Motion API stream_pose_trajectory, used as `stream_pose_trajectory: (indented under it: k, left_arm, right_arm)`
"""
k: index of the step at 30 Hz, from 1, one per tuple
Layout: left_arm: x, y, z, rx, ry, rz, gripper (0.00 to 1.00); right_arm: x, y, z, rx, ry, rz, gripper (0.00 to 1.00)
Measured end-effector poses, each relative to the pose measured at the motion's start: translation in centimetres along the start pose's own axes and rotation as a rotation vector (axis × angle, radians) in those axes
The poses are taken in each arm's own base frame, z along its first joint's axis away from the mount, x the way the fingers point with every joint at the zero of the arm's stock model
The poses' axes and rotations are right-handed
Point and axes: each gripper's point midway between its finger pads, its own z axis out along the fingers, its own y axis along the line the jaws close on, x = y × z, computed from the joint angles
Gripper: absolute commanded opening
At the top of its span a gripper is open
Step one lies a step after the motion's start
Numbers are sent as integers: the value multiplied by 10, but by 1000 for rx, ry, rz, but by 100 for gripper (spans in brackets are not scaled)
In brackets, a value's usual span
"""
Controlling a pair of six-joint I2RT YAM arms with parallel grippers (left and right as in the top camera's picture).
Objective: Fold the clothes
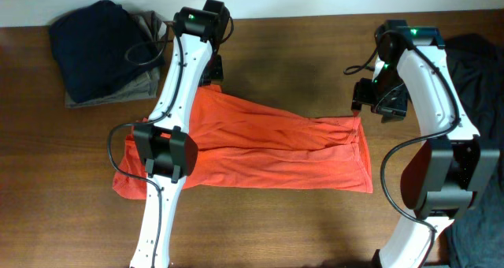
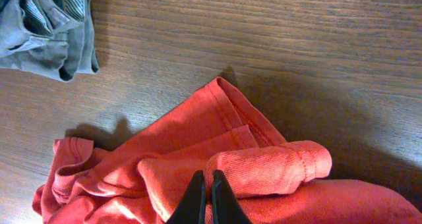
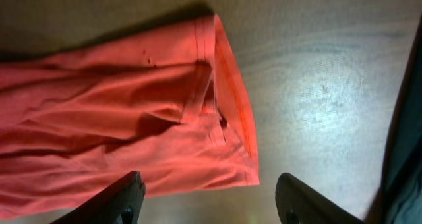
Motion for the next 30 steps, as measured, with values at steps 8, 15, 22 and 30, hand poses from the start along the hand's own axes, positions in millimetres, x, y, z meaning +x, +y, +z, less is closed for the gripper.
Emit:
stream_pose_trajectory:
  k: [8,15,22,30]
  left_arm:
    - [13,-6,-3,28,45,16,1]
    - [64,22,-10,-66,176,33,1]
    - [103,42,7,-169,300,51,8]
    - [143,30,20,-99,457,108,24]
  right_arm:
    - [14,-5,0,23,55,6,69]
    - [14,-6,0,26,54,7,68]
    - [17,-6,-1,29,68,7,68]
    - [20,-7,-1,32,79,7,69]
